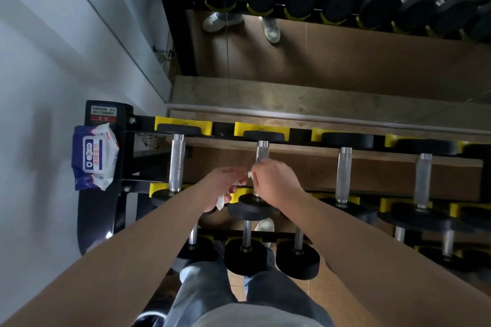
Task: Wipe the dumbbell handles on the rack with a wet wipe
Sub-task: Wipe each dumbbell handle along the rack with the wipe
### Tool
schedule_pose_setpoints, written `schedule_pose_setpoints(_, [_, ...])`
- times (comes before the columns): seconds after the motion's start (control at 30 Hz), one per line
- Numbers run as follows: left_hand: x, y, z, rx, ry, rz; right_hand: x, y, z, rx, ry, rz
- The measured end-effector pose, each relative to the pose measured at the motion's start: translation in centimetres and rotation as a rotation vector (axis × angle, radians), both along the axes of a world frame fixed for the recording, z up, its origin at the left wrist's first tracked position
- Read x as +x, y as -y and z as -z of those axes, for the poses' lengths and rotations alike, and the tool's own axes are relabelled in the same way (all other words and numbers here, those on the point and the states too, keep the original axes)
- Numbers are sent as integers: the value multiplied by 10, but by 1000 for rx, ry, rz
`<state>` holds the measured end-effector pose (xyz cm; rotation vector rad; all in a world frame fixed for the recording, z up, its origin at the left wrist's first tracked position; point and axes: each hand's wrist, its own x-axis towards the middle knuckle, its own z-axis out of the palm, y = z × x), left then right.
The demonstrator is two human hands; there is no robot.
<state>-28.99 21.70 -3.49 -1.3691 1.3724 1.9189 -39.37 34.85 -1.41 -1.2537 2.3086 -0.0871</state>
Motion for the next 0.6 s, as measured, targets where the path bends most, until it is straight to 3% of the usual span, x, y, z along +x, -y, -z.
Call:
schedule_pose_setpoints(0.1, [6, 1, 3, 15, -41, -3, -15, 22, -11, -15, -158, 79])
schedule_pose_setpoints(0.17, [9, 2, 4, 16, -44, -21, -16, 27, -17, 83, -212, 30])
schedule_pose_setpoints(0.37, [9, -7, -4, -31, 42, -20, 16, 9, -16, 243, 13, -142])
schedule_pose_setpoints(0.47, [7, -13, -8, -47, 44, -23, 17, -4, -9, 169, 71, -102])
schedule_pose_setpoints(0.6, [10, -23, -11, -48, 36, -93, -10, -10, -10, -113, 59, 220])
